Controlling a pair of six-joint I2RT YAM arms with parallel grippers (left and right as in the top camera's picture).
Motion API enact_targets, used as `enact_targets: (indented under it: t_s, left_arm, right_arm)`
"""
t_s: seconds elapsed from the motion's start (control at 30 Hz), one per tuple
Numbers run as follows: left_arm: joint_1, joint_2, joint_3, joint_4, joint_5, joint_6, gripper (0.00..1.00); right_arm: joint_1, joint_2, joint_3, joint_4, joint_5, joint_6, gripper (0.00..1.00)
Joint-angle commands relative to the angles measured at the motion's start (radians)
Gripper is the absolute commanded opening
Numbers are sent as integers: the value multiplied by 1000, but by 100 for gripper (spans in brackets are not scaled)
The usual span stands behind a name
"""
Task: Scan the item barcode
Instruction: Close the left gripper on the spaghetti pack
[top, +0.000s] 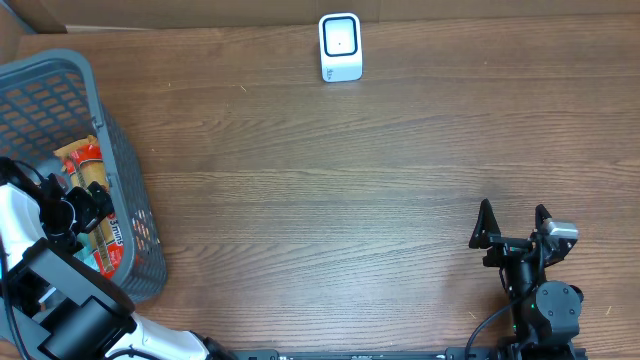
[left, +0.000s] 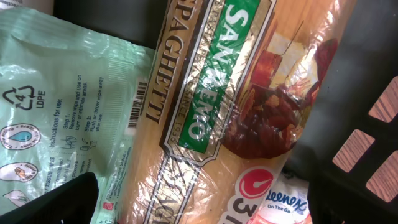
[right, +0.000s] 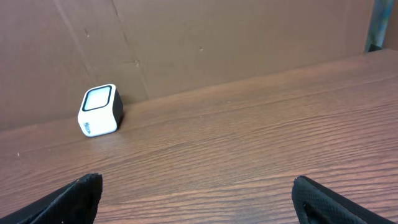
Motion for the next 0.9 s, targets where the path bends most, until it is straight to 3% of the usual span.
enact_targets:
  t_s: [0.0, 0.87]
  left_arm:
    - [-15, 11, -7, 7, 16, -10, 98]
    - [-21, 11, -31, 26, 14, -9, 100]
  right_arm:
    - [0, -10, 21, -11, 18, -6, 100]
    - [0, -10, 21, -11, 18, -6, 100]
